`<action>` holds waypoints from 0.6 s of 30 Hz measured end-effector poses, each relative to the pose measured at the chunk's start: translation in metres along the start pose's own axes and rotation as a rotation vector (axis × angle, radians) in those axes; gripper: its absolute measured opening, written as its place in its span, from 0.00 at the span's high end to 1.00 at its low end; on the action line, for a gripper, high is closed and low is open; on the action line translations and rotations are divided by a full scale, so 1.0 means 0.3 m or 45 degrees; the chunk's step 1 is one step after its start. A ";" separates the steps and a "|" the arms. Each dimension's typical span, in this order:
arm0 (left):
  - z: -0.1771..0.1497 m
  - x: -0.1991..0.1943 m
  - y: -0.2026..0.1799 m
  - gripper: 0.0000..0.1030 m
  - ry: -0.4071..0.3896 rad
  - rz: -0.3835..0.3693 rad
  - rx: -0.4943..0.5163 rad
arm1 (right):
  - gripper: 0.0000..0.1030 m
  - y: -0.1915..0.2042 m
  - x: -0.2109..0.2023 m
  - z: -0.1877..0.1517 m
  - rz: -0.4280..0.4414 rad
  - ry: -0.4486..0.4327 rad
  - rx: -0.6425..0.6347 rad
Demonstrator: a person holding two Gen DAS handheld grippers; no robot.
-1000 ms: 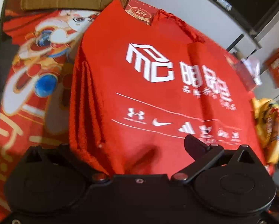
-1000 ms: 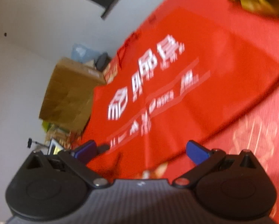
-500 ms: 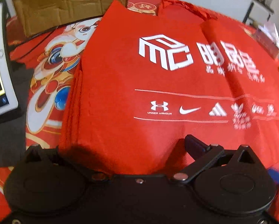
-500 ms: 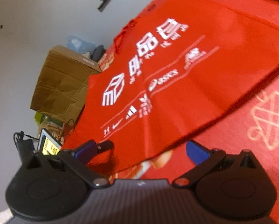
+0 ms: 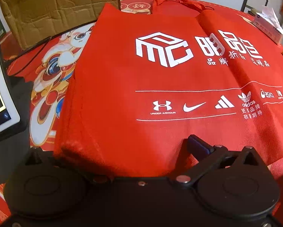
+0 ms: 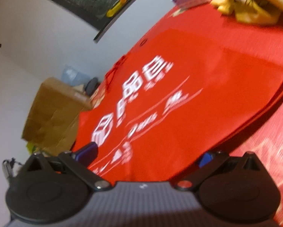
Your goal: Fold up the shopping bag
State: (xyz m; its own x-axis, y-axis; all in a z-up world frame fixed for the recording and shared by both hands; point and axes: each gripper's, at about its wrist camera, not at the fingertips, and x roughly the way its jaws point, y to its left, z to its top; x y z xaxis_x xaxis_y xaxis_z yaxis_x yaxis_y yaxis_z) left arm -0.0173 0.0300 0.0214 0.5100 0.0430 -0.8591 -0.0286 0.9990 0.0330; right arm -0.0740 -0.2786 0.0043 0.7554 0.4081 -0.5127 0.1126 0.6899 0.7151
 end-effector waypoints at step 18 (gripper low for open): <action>-0.004 0.001 0.006 0.00 -0.013 -0.025 -0.006 | 0.87 -0.095 0.014 0.164 -0.279 -0.064 -0.235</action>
State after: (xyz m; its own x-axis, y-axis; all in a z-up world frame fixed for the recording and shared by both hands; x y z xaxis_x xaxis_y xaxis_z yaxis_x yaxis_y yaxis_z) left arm -0.0182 0.0320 0.0205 0.5192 0.0234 -0.8544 -0.0224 0.9997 0.0138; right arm -0.0423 -0.3259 0.0049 0.7576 0.2106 -0.6179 0.1605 0.8574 0.4890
